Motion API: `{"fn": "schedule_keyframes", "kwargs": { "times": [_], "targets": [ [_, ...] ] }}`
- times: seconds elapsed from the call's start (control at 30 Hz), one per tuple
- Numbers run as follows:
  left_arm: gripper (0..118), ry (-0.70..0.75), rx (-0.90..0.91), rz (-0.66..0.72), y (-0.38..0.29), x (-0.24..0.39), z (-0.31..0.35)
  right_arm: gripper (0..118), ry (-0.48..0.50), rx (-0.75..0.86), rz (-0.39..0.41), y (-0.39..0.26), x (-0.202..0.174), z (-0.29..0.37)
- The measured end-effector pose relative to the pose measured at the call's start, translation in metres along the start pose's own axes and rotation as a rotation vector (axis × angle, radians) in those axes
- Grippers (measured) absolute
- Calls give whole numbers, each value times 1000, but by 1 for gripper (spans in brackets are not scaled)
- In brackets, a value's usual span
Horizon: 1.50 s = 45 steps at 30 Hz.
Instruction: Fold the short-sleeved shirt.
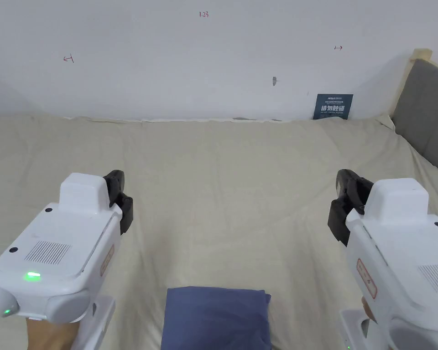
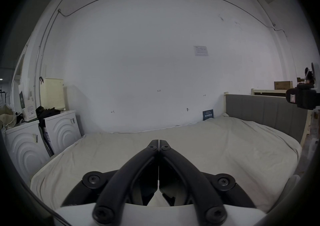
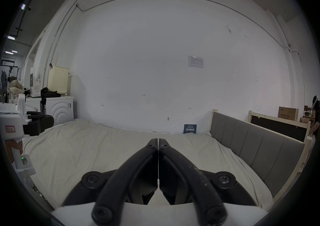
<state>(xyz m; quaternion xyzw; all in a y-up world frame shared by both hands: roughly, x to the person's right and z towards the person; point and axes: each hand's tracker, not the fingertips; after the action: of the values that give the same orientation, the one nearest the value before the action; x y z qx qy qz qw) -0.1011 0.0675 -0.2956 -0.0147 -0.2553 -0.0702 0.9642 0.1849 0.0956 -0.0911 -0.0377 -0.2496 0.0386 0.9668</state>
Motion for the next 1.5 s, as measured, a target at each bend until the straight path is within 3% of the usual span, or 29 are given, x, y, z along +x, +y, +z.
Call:
{"fn": "schedule_keyframes", "kwargs": {
  "times": [0.37, 0.7, 0.83, 0.97, 1.03, 1.2, 1.3, 1.33, 1.4, 1.5],
  "targets": [
    [0, 10, -16, 34, -7, -7, 2, 3, 42, -96, -43, -31, -19, -18],
    [0, -5, -41, 33, -18, -8, -3, 3, 131, -470, -91, -162, -75, -58],
    [0, -16, -62, 42, -24, -10, -3, 3, 131, -629, -79, -213, -95, -66],
    [0, -33, -113, 58, -37, -11, -6, 2, 129, -820, -119, -267, -102, -72],
    [0, -40, -156, 75, -45, -11, -8, 2, 116, -691, -87, -275, -104, -64],
    [1, -63, -286, 168, -70, -12, -22, 2, 123, -715, -2, -270, -110, -63],
    [2, -102, -423, 296, -90, -17, -36, 2, 120, -713, -31, -271, -108, -62],
    [7, -117, -486, 345, -99, -19, -42, 2, 122, -713, -34, -271, -107, -63],
    [34, -155, -606, 420, -121, -20, -54, 2, 125, -714, -35, -271, -107, -63],
    [102, -204, -744, 511, -153, -19, -68, 2, 127, -713, -39, -271, -106, -63]
  ]
}}
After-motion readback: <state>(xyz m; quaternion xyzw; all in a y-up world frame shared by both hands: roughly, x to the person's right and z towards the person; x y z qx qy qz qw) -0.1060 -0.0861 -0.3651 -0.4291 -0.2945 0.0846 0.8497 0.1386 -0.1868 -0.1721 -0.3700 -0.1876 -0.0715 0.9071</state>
